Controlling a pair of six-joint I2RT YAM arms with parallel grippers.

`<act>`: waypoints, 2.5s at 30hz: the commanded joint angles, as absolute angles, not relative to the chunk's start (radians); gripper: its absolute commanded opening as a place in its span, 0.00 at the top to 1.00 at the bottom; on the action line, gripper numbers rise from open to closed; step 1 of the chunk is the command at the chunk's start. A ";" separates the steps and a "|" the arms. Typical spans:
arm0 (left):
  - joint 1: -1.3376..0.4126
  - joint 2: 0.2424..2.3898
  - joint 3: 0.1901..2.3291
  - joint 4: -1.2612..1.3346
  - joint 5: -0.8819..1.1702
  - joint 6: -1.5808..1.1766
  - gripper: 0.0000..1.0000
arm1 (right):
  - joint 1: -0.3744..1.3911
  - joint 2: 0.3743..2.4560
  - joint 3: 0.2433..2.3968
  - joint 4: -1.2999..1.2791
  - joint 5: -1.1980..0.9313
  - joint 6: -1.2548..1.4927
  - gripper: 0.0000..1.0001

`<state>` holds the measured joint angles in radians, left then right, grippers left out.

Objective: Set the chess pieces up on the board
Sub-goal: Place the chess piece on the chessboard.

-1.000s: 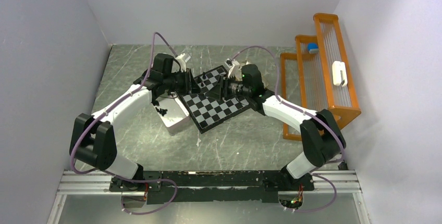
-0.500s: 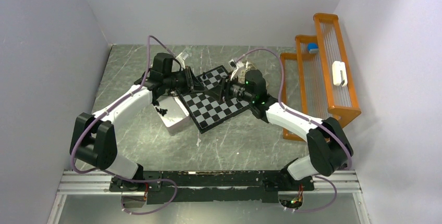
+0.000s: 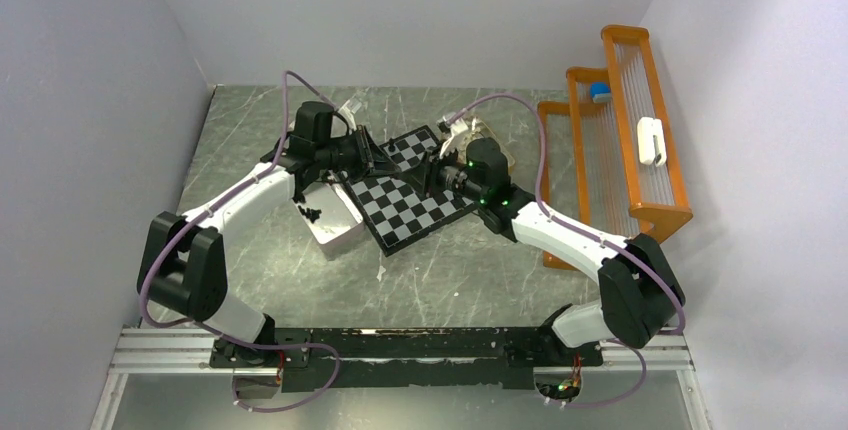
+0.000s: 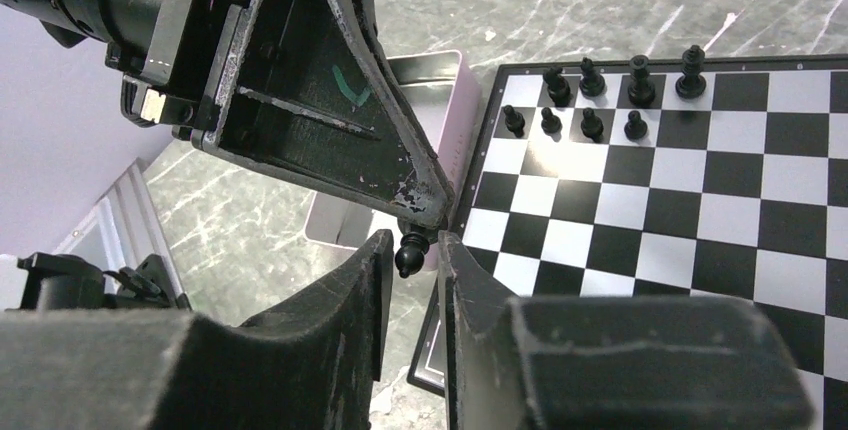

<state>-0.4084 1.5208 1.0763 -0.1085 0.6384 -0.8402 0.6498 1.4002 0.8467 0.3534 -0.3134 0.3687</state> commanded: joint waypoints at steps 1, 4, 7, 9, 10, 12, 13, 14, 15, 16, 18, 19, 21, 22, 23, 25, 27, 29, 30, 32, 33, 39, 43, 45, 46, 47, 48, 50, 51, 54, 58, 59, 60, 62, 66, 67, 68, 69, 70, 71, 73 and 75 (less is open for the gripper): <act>-0.406 1.533 1.060 -0.054 0.682 -0.881 0.95 | 0.660 1.380 0.860 0.348 -0.265 0.339 0.74; -0.406 1.539 1.046 -0.035 0.690 -0.901 0.95 | 0.667 1.376 0.865 0.344 -0.250 0.332 0.72; -0.402 1.544 1.024 0.006 0.710 -0.935 0.95 | 0.673 1.375 0.865 0.346 -0.236 0.328 0.70; -0.399 1.545 1.008 0.043 0.719 -0.957 0.95 | 0.677 1.375 0.864 0.346 -0.223 0.323 0.74; -0.398 1.544 1.006 0.047 0.719 -0.956 0.95 | 0.679 1.374 0.864 0.345 -0.218 0.322 0.78; -0.397 1.542 1.010 0.031 0.712 -0.944 0.95 | 0.682 1.369 0.861 0.350 -0.208 0.324 0.86; -0.396 1.541 1.013 0.021 0.708 -0.937 0.95 | 0.681 1.367 0.859 0.352 -0.204 0.324 0.90; -0.394 1.538 1.013 0.016 0.705 -0.935 0.94 | 0.682 1.365 0.861 0.351 -0.198 0.326 0.94; -0.392 1.535 1.014 0.015 0.702 -0.934 0.93 | 0.682 1.365 0.864 0.348 -0.193 0.327 0.98; -0.391 1.532 1.014 0.015 0.701 -0.933 0.92 | 0.683 1.366 0.868 0.342 -0.186 0.328 1.00; -0.388 1.527 1.017 0.013 0.699 -0.924 0.91 | 0.682 1.369 0.876 0.333 -0.178 0.332 1.00; -0.387 1.526 1.022 0.004 0.696 -0.918 0.89 | 0.683 1.372 0.883 0.327 -0.173 0.333 1.00; -0.383 1.524 1.033 -0.033 0.687 -0.899 0.74 | 0.683 1.379 0.897 0.308 -0.158 0.330 1.00; -0.380 1.520 1.041 -0.053 0.674 -0.882 0.66 | 0.683 1.385 0.909 0.290 -0.145 0.327 1.00; -0.377 1.514 1.045 -0.071 0.660 -0.856 0.65 | 0.682 1.390 0.922 0.273 -0.132 0.321 1.00; -0.367 1.493 1.055 -0.134 0.586 -0.787 0.61 | 0.682 1.405 0.951 0.234 -0.104 0.308 1.00; -0.353 1.465 1.055 -0.192 0.510 -0.722 0.48 | 0.680 1.430 0.987 0.196 -0.072 0.288 1.00; -0.334 1.431 1.036 -0.208 0.467 -0.682 0.03 | 0.676 1.467 1.032 0.161 -0.049 0.268 1.00; -0.326 1.405 1.031 -0.217 0.446 -0.662 0.01 | 0.673 1.500 1.057 0.145 -0.044 0.262 1.00; -0.324 1.367 1.032 -0.255 0.384 -0.590 0.00 | 0.663 1.551 1.107 0.120 -0.043 0.247 1.00; -0.324 1.349 1.039 -0.286 0.346 -0.540 0.00 | 0.657 1.577 1.140 0.104 -0.037 0.240 1.00; -0.324 1.223 1.010 -0.391 0.198 -0.357 0.00 | 0.641 1.743 1.305 0.044 -0.003 0.192 1.00; -0.324 1.143 0.964 -0.416 0.143 -0.290 0.00 | 0.632 1.889 1.443 -0.035 0.046 0.160 1.00; -0.324 1.105 0.946 -0.427 0.121 -0.264 0.00 | 0.628 1.953 1.508 -0.070 0.057 0.150 1.00; -0.324 1.089 0.941 -0.433 0.109 -0.254 0.00 | 0.627 1.985 1.541 -0.087 0.066 0.145 1.00; -0.324 1.069 0.934 -0.435 0.099 -0.245 0.00 | 0.626 2.015 1.574 -0.107 0.073 0.142 1.00; -0.324 1.050 0.926 -0.436 0.088 -0.238 0.00 | 0.625 2.043 1.606 -0.129 0.081 0.140 1.00; -0.324 1.011 0.901 -0.426 0.071 -0.232 0.00 | 0.623 2.093 1.666 -0.167 0.103 0.134 1.00; -0.324 0.994 0.889 -0.416 0.069 -0.230 0.00 | 0.622 2.120 1.690 -0.181 0.114 0.132 1.00; -0.324 0.960 0.873 -0.389 0.067 -0.226 0.00 | 0.622 2.167 1.752 -0.218 0.143 0.126 1.00; -0.324 0.952 0.883 -0.401 0.061 -0.219 0.00 | 0.621 2.230 1.835 -0.272 0.190 0.121 1.00; -0.325 0.952 0.884 -0.402 0.061 -0.216 0.00 | 0.620 2.247 1.855 -0.286 0.195 0.120 1.00; -0.324 0.952 0.884 -0.403 0.062 -0.215 0.00 | 0.621 2.261 1.873 -0.297 0.198 0.120 1.00; -0.324 0.949 0.882 -0.402 0.064 -0.215 0.00 | 0.618 2.282 1.897 -0.306 0.204 0.122 1.00; -0.325 0.946 0.883 -0.403 0.059 -0.214 0.00 | 0.614 2.318 1.936 -0.311 0.204 0.127 1.00; -0.324 0.945 0.882 -0.402 0.061 -0.213 0.00 | 0.611 2.333 1.954 -0.320 0.203 0.128 1.00; -0.324 0.946 0.881 -0.401 0.062 -0.214 0.00 | 0.609 2.344 1.969 -0.331 0.201 0.130 1.00; -0.324 0.946 0.880 -0.399 0.065 -0.213 0.00 | 0.608 2.354 1.981 -0.336 0.202 0.130 1.00; -0.324 0.947 0.879 -0.398 0.067 -0.213 0.00 | 0.609 2.360 1.989 -0.336 0.201 0.130 1.00; -0.324 0.949 0.879 -0.397 0.069 -0.214 0.00 | 0.609 2.364 1.996 -0.335 0.202 0.132 1.00; -0.325 0.951 0.880 -0.398 0.069 -0.212 0.00 | 0.605 2.373 2.007 -0.337 0.199 0.133 1.00; -0.324 0.951 0.881 -0.400 0.067 -0.212 0.00 | 0.604 2.385 2.023 -0.347 0.201 0.135 1.00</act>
<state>-0.3241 0.9611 0.8799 -0.4133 0.0814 -0.2302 0.6113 2.3650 1.9713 -0.3252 0.1875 0.1333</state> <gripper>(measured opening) 0.995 0.038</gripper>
